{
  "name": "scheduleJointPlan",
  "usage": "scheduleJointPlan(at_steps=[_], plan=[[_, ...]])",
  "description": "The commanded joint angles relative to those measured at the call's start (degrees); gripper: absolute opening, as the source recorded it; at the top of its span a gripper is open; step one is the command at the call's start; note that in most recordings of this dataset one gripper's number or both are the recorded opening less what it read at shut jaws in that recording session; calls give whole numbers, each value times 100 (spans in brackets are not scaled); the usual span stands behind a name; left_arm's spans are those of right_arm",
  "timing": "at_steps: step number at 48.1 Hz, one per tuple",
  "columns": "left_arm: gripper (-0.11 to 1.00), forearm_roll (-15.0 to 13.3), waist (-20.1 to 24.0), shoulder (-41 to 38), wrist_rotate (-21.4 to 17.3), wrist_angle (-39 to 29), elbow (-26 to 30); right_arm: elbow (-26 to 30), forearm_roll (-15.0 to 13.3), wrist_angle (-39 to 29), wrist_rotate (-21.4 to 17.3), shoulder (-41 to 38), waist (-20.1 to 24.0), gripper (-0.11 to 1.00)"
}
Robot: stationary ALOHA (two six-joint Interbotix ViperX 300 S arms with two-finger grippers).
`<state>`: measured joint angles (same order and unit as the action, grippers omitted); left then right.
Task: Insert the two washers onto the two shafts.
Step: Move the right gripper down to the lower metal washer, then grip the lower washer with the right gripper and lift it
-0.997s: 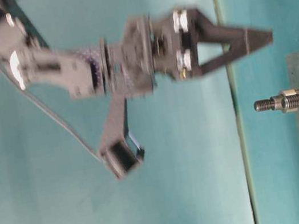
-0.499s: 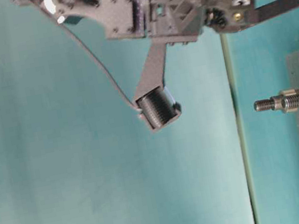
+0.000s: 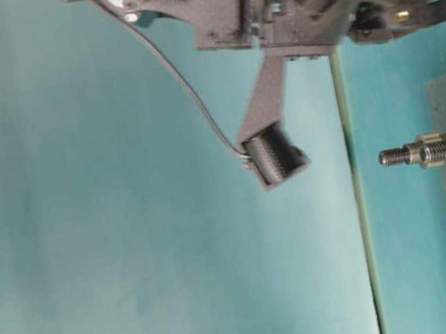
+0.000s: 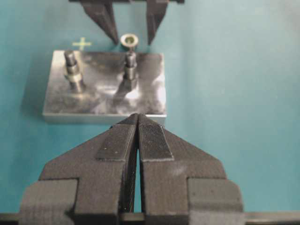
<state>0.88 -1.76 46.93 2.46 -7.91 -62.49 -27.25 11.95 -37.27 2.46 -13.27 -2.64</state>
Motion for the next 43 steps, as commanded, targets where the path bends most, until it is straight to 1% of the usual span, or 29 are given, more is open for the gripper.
scheduleJointPlan(at_steps=[1,11,16,19,25,29,43], plan=[[0,9,-9,-9,-9,53,88,26,9,132,-62,35,62,76],[0,9,-9,-9,-9,53,79,-53,0,193,-62,26,62,73],[0,9,-9,-9,-9,53,79,-88,0,167,-70,26,62,68],[0,9,-9,-9,-9,53,70,-114,0,167,-62,26,79,62],[0,0,-9,-9,-9,53,70,-132,0,167,-53,18,114,42],[0,9,-9,-9,-9,53,70,-132,-9,176,-62,18,141,34],[0,0,-9,-9,-9,53,88,-44,-53,97,-70,158,158,34]])
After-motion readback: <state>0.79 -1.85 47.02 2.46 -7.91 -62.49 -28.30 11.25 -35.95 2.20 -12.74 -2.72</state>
